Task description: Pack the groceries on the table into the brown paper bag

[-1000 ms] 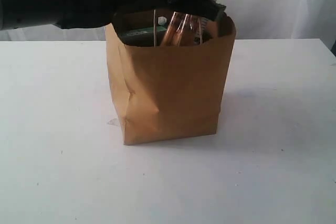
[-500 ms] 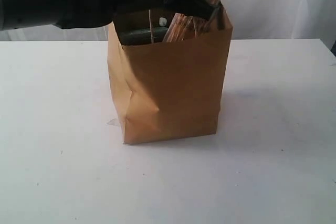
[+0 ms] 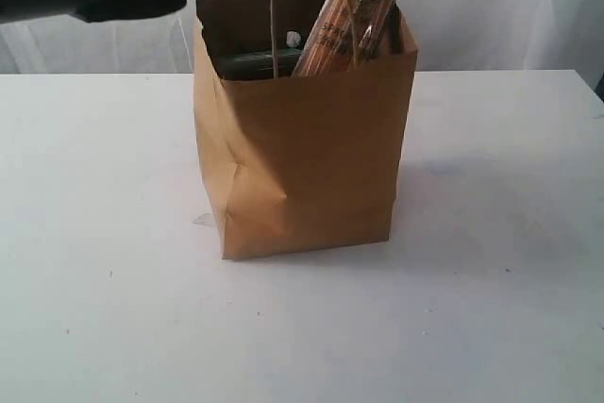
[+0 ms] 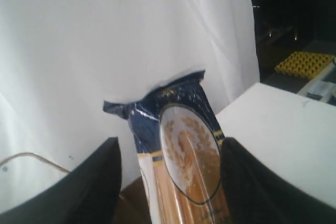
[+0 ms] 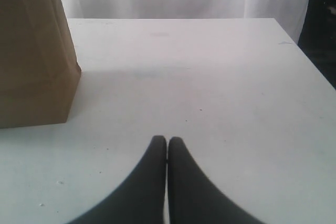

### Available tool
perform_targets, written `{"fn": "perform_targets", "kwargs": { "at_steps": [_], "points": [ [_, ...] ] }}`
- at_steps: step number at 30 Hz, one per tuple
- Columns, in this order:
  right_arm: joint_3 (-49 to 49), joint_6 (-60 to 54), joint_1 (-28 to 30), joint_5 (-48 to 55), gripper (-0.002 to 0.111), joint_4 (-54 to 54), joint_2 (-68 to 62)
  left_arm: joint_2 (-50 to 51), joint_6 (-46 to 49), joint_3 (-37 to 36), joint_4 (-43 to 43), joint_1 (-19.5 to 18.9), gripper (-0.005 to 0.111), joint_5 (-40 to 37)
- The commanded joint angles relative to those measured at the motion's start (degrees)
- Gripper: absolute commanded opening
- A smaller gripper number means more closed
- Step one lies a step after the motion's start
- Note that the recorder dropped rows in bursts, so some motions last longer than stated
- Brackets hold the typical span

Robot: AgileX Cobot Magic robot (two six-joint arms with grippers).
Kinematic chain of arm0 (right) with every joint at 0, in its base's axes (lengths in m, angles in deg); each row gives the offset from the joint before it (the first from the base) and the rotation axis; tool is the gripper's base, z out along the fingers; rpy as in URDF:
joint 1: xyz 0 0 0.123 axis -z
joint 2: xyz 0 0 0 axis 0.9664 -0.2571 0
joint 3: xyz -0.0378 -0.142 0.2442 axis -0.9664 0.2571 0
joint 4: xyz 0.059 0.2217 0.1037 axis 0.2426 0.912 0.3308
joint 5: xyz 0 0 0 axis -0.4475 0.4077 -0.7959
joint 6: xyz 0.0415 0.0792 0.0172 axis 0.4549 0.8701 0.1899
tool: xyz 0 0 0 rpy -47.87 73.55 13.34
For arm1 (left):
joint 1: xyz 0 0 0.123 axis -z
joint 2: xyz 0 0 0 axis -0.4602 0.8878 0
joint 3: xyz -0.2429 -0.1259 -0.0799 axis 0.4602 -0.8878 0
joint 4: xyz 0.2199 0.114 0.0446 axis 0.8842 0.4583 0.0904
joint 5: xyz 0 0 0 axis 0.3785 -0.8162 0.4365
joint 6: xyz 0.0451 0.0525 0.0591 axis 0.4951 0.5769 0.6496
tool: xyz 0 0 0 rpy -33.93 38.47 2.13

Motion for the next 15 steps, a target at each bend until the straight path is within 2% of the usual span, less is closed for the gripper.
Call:
{"fn": "perform_targets", "kwargs": {
  "at_steps": [1, 8, 11, 12, 13, 15],
  "points": [
    [0.1, -0.1, -0.2, -0.5, 0.000, -0.2, 0.1, -3.8, 0.0, 0.6, -0.4, -0.1, 0.060, -0.5],
    [0.1, -0.1, -0.2, -0.5, 0.000, -0.2, 0.1, -8.7, 0.0, 0.6, -0.4, -0.1, 0.059, -0.6],
    [0.1, -0.1, -0.2, -0.5, 0.000, -0.2, 0.1, -10.4, 0.0, 0.6, -1.0, -0.1, 0.058, 2.2],
    [0.1, -0.1, -0.2, -0.5, 0.000, -0.2, 0.1, -11.0, 0.0, 0.6, -1.7, -0.1, 0.056, 4.2],
    [0.1, -0.1, -0.2, -0.5, 0.000, -0.2, 0.1, -12.3, 0.3, 0.6, -2.9, -0.1, 0.046, 9.8],
    [0.1, -0.1, -0.2, -0.5, 0.000, -0.2, 0.1, -13.5, 3.7, 0.6, -4.2, -0.1, 0.031, 14.9]
  ]
}}
